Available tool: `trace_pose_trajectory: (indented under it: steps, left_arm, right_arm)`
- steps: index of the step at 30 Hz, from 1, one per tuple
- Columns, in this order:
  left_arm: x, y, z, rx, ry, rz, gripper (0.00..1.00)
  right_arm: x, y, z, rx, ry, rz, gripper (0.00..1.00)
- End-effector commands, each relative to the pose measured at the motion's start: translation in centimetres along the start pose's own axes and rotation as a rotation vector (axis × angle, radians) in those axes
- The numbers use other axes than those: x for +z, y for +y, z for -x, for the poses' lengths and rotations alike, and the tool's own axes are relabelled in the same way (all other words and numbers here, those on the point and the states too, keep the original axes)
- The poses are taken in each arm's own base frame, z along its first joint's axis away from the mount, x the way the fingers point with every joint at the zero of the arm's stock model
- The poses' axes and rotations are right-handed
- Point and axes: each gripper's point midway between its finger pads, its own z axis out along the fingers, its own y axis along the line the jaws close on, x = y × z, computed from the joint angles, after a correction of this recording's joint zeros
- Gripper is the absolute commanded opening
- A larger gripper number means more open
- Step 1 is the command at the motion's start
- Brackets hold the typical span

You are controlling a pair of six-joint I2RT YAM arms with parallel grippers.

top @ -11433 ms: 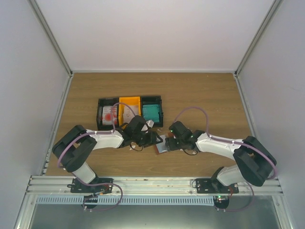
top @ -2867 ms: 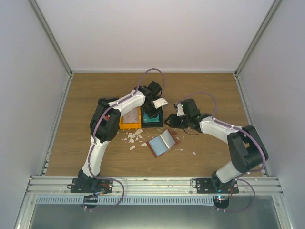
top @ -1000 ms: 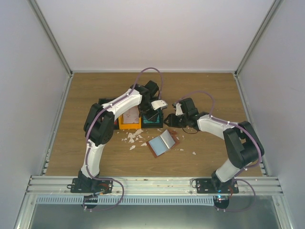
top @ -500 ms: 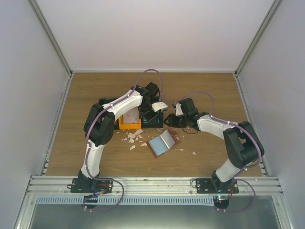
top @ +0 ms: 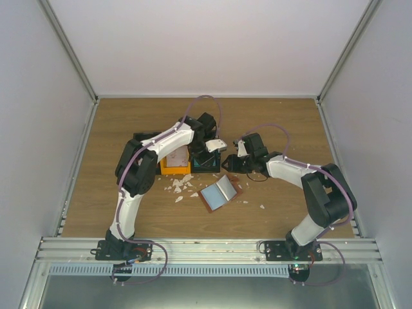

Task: Put the credit cards into the card holder

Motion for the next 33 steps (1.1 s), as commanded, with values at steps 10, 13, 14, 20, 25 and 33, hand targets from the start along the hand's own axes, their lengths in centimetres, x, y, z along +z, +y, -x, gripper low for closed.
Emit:
trace_pose_trajectory:
  steps: [10,13,14,20,25,33]
  left_arm:
    - [1.1,1.1,0.0,0.016,0.027,0.034,0.25]
    - [0.4,1.0,0.3,0.017,0.013,0.033,0.17]
    - [0.0,0.6,0.5,0.019,0.003,0.021,0.14]
    - [-1.9,-0.3,1.2,0.03,-0.037,0.007,0.01]
    - [-3.3,0.1,1.5,0.023,-0.058,0.062,0.0]
    - [-9.9,0.0,4.2,0.025,-0.243,0.196,0.0]
  right_arm:
    - [-0.4,-0.4,0.6,-0.011,-0.032,-0.008,0.33]
    - [-0.4,-0.4,0.7,-0.011,-0.034,-0.009,0.33]
    - [-0.4,-0.4,0.7,-0.012,-0.033,-0.01,0.33]
    - [-0.4,-0.2,1.0,-0.017,-0.031,-0.003,0.33]
    - [-1.0,0.4,1.6,-0.03,-0.051,0.005,0.33]
    - [-4.5,2.3,3.7,-0.096,-0.162,0.009,0.39]
